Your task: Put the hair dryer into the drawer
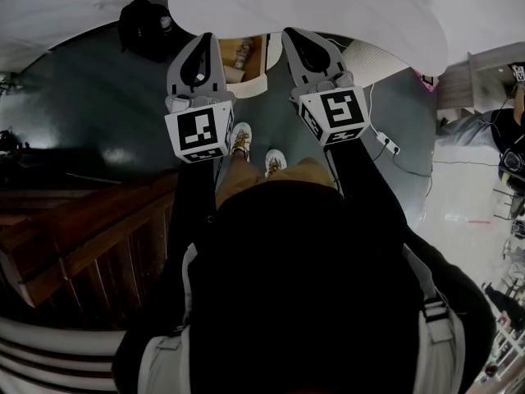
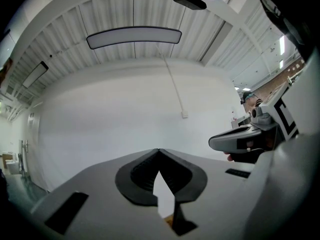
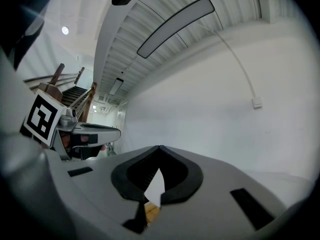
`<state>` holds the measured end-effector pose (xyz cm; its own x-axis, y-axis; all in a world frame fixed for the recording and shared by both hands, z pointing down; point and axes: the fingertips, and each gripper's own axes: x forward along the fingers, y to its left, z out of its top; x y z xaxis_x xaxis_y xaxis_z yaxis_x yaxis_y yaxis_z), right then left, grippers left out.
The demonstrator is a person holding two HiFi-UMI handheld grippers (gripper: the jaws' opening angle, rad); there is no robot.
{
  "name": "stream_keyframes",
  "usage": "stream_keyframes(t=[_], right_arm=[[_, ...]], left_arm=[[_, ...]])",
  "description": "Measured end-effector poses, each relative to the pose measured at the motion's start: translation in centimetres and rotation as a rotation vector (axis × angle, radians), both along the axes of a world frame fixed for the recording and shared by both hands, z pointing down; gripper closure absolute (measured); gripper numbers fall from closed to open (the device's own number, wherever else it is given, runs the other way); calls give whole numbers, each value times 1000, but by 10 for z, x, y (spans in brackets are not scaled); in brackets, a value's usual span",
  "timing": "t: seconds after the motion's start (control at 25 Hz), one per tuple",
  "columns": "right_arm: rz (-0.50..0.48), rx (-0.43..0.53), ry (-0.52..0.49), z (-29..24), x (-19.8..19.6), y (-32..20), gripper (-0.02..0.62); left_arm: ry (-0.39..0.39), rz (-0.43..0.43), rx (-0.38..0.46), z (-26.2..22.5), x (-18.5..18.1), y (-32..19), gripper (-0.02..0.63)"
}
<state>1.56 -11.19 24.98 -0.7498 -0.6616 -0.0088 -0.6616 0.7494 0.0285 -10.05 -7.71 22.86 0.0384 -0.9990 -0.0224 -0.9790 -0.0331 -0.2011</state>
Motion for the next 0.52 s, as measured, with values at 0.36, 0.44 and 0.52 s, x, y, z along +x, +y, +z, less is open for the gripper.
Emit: stream_keyframes(t=[0.36, 0.44, 0.52], right_arm=[[-27, 11, 0, -2, -10, 0, 571], [-32, 11, 5, -1, -13, 1, 571], [-34, 12, 7, -1, -16, 1, 571]], left_arm=[[-63, -13, -4, -1, -3, 4, 592], [-79, -11, -5, -1, -3, 4, 592], [-97, -10, -7, -2, -3, 5, 592]])
